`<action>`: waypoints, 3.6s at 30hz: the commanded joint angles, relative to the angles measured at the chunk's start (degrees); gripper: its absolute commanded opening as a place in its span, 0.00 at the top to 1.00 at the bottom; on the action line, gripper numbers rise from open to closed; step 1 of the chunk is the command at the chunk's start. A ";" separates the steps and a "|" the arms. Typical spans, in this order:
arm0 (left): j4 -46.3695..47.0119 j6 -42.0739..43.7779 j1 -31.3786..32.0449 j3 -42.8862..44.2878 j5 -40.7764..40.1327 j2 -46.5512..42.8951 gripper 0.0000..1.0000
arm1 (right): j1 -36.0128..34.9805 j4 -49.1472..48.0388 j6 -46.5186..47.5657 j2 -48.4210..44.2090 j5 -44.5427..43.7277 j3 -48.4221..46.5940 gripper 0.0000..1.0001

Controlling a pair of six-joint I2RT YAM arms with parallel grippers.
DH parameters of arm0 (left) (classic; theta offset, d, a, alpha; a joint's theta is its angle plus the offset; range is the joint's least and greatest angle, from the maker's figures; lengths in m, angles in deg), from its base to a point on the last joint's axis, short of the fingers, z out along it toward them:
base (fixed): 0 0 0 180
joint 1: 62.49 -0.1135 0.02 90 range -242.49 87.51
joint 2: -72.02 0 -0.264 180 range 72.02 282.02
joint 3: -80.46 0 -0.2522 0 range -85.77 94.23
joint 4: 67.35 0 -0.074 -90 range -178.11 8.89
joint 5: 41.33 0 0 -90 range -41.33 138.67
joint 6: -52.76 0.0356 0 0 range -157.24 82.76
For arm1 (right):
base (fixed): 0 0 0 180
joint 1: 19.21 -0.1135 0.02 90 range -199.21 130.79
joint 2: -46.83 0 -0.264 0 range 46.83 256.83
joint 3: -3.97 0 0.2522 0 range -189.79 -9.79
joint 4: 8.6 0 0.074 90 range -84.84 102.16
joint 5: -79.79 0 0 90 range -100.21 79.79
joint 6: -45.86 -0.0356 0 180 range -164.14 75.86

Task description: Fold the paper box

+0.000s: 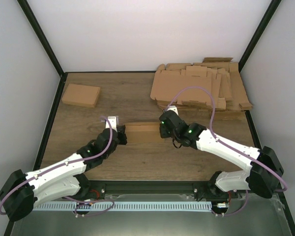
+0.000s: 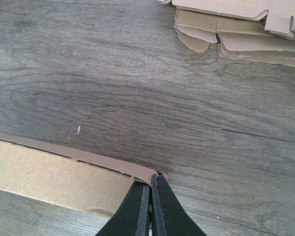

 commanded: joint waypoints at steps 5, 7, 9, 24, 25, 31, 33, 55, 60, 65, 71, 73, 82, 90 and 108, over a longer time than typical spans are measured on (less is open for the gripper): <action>-2.67 1.53 0.31 -1.03 2.15 0.28 0.96 | -0.39 1.85 1.78 1.83 0.13 0.83 0.98; -3.34 1.88 0.23 -0.77 1.87 0.28 0.96 | -0.34 1.85 1.80 1.74 -0.27 1.01 0.98; -3.85 2.18 0.29 -0.63 1.96 0.28 0.96 | -0.37 1.76 1.42 1.84 0.06 1.25 0.98; -3.86 0.10 0.30 -3.08 5.12 0.84 0.96 | -0.47 -5.50 -2.49 -0.13 3.72 12.24 0.99; -4.03 0.10 0.28 -3.18 5.10 0.69 0.96 | -0.44 -5.83 -2.40 0.00 3.79 12.71 0.99; -3.56 -0.87 0.38 -4.56 6.19 0.54 0.96 | -0.44 -7.41 -2.23 0.53 4.06 14.90 0.99; -3.20 -1.43 0.35 -5.20 6.57 0.46 0.96 | -0.43 -7.88 -2.04 0.46 4.38 15.77 0.99; -24.87 -9.29 -0.10 10.60 7.27 -6.42 0.23 | -0.45 -12.49 -1.39 -1.32 4.10 20.08 0.99; -30.03 -13.54 -1.10 16.54 9.97 -6.73 0.01 | -0.43 -12.43 -1.37 -0.92 3.94 19.98 0.99; -33.80 -18.21 -5.50 20.77 13.40 -5.53 0.00 | -0.43 -12.40 -1.21 -1.03 3.82 19.79 0.99; -25.14 -24.10 -16.28 15.62 30.19 -5.45 0.02 | -0.39 -12.15 -1.50 -1.24 3.72 19.80 0.99; -21.46 -26.55 -18.21 13.12 33.30 -5.35 0.15 | -0.43 -12.14 -1.62 -1.19 3.71 19.79 0.99; -15.42 -30.47 -20.54 7.03 35.73 -5.75 0.47 | -0.43 -11.94 -1.58 -1.50 3.55 19.83 0.99; -8.06 -38.47 -23.83 2.04 39.33 -5.87 0.37 | -0.43 -11.96 -1.45 -1.51 3.59 19.83 0.99; 4.42 -52.35 -24.55 -2.47 45.00 -1.07 0.40 | -0.43 -12.18 -1.48 -1.25 3.73 19.83 0.99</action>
